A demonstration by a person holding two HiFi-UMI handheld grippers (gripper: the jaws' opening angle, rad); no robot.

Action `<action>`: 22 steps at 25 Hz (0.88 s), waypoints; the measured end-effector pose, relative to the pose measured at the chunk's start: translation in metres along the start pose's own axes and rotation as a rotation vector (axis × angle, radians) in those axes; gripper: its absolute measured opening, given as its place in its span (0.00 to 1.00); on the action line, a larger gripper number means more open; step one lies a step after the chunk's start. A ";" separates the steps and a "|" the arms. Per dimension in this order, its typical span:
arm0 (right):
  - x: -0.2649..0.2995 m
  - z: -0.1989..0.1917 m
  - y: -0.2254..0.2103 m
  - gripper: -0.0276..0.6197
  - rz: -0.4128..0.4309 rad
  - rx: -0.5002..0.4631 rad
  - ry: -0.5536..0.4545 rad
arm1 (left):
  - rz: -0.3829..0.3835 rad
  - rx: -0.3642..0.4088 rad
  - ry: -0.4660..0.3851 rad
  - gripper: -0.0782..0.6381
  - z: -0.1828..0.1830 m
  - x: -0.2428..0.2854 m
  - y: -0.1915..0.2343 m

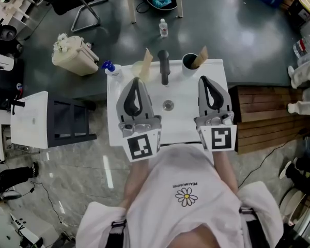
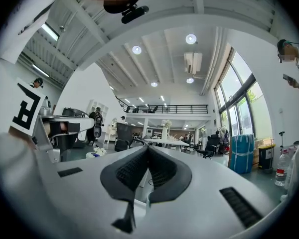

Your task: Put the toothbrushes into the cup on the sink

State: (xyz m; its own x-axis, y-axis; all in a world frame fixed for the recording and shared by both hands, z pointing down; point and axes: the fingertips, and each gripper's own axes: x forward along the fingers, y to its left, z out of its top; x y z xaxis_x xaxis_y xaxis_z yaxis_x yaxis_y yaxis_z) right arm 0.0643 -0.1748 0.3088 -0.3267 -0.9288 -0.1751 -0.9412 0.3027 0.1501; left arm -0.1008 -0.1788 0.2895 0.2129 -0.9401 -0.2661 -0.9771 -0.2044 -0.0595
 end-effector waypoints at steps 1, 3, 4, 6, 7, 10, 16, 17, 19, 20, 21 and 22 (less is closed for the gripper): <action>-0.001 -0.001 0.001 0.06 0.001 0.000 0.002 | 0.005 -0.003 0.002 0.13 -0.001 0.000 0.001; -0.002 -0.002 0.001 0.06 0.002 -0.003 0.006 | 0.011 0.003 0.002 0.13 -0.001 0.000 0.004; -0.002 -0.003 0.001 0.06 0.000 -0.004 0.008 | 0.013 0.012 0.000 0.13 -0.001 0.000 0.005; -0.003 -0.004 -0.001 0.06 -0.005 -0.003 0.011 | 0.010 0.047 -0.011 0.13 0.000 -0.001 0.008; -0.003 -0.004 -0.002 0.06 -0.007 -0.003 0.010 | 0.010 0.062 -0.015 0.13 0.001 -0.002 0.010; -0.004 -0.003 -0.004 0.06 -0.010 -0.001 0.008 | 0.017 0.066 -0.011 0.13 0.000 -0.002 0.013; -0.006 -0.002 -0.003 0.06 -0.010 0.002 0.016 | 0.028 0.065 -0.014 0.13 0.004 -0.005 0.016; -0.006 -0.001 -0.003 0.06 -0.009 0.001 0.013 | 0.031 0.057 -0.012 0.13 0.004 -0.006 0.016; -0.006 -0.001 -0.002 0.06 -0.006 -0.004 0.010 | 0.030 0.057 -0.012 0.13 0.004 -0.006 0.016; -0.006 -0.002 -0.002 0.06 -0.004 -0.005 0.013 | 0.029 0.066 -0.014 0.13 0.004 -0.007 0.016; -0.006 -0.002 -0.001 0.06 -0.003 -0.005 0.018 | 0.029 0.070 -0.015 0.13 0.004 -0.007 0.016; -0.006 -0.002 -0.001 0.06 -0.002 -0.004 0.021 | 0.029 0.072 -0.014 0.13 0.004 -0.007 0.017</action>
State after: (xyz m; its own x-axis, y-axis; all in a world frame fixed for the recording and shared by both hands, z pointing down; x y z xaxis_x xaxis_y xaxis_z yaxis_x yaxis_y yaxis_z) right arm 0.0677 -0.1698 0.3120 -0.3224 -0.9338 -0.1552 -0.9416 0.2996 0.1535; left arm -0.1186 -0.1742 0.2865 0.1846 -0.9415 -0.2819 -0.9804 -0.1561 -0.1206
